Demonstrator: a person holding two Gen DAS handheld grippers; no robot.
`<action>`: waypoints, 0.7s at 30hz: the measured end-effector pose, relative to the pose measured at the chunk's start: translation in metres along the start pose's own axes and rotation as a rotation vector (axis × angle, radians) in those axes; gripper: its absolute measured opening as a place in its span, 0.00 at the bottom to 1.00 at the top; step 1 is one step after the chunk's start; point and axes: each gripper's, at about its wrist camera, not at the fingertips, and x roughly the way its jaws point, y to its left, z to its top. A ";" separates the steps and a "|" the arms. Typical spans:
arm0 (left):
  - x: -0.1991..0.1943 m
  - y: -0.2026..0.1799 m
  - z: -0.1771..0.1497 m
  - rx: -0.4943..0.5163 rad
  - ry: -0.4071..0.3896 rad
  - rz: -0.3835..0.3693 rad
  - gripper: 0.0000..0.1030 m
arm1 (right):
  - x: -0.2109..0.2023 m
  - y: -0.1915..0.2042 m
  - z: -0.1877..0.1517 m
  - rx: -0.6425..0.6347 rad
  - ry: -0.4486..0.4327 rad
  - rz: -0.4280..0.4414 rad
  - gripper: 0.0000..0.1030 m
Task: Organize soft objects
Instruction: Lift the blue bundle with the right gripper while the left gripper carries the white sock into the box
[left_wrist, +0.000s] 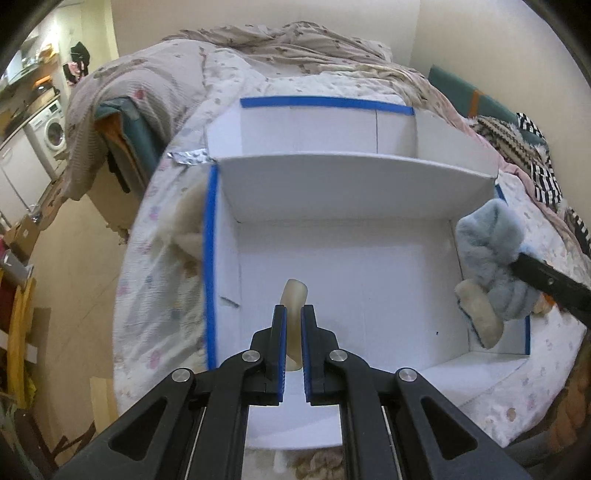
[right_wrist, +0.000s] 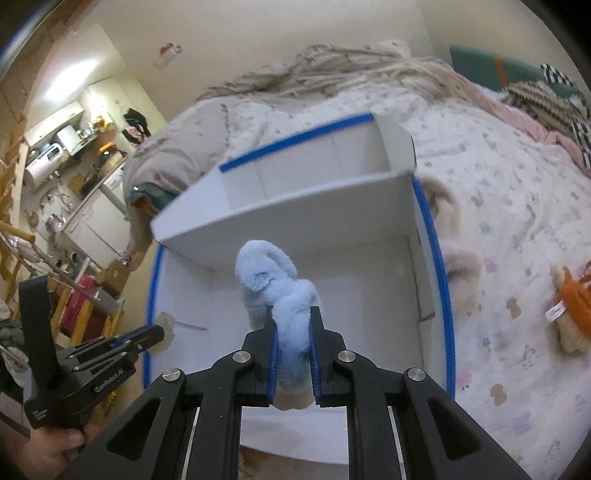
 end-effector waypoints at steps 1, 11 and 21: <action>0.005 0.000 -0.003 0.005 -0.008 0.003 0.07 | 0.006 -0.004 -0.003 0.006 0.009 -0.009 0.15; 0.040 -0.005 -0.015 0.025 0.017 0.030 0.07 | 0.059 -0.010 -0.014 0.035 0.146 -0.056 0.15; 0.044 -0.006 -0.014 0.038 -0.012 0.080 0.07 | 0.080 -0.011 -0.018 0.056 0.202 -0.077 0.16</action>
